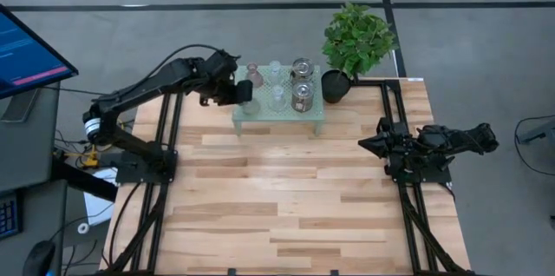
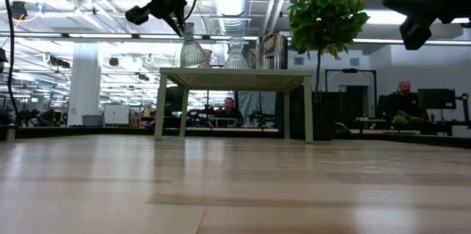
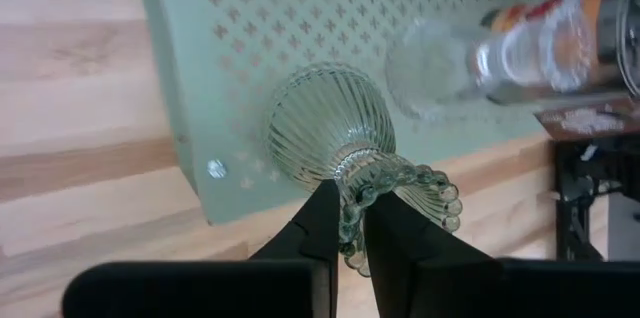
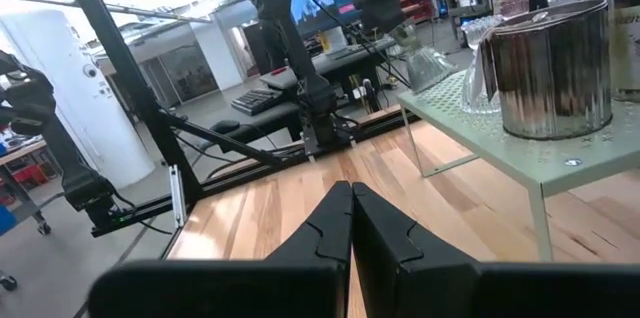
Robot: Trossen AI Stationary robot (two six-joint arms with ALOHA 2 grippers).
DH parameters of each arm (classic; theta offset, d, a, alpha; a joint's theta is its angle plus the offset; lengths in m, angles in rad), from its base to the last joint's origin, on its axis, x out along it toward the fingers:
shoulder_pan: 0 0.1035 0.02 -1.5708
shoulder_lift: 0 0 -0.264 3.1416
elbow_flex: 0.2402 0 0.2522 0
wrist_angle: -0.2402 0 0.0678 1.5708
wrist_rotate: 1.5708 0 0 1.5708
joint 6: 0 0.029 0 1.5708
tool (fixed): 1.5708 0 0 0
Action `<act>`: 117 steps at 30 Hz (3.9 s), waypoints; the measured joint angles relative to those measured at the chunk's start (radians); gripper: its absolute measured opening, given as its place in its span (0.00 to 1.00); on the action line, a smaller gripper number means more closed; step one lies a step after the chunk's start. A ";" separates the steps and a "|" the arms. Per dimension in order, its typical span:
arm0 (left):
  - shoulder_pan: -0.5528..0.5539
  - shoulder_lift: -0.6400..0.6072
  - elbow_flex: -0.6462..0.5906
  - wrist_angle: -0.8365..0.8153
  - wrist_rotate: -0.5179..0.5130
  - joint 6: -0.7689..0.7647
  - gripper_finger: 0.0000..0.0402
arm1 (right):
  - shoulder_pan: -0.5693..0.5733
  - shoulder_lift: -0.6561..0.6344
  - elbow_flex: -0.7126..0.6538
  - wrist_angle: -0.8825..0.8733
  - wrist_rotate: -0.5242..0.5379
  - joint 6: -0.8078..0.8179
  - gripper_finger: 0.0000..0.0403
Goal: Pick & Place candle stick holders
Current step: Put the pink vase on the shelf, then return to Home Position
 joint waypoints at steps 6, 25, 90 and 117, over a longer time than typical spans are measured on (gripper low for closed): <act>0.033 0.006 0.000 0.000 -0.004 0.021 0.07 | 0.000 0.000 0.000 0.000 0.000 0.000 0.00; 0.037 0.008 0.000 0.008 -0.003 0.029 0.10 | 0.000 0.000 0.000 0.000 0.002 0.001 0.00; 0.079 -0.238 -0.001 0.212 -0.062 0.251 0.28 | 0.000 0.000 0.109 0.087 0.025 -0.075 0.00; -0.041 -0.551 -0.302 0.605 0.203 0.668 0.01 | -0.073 0.000 -0.115 0.360 0.018 -0.035 0.00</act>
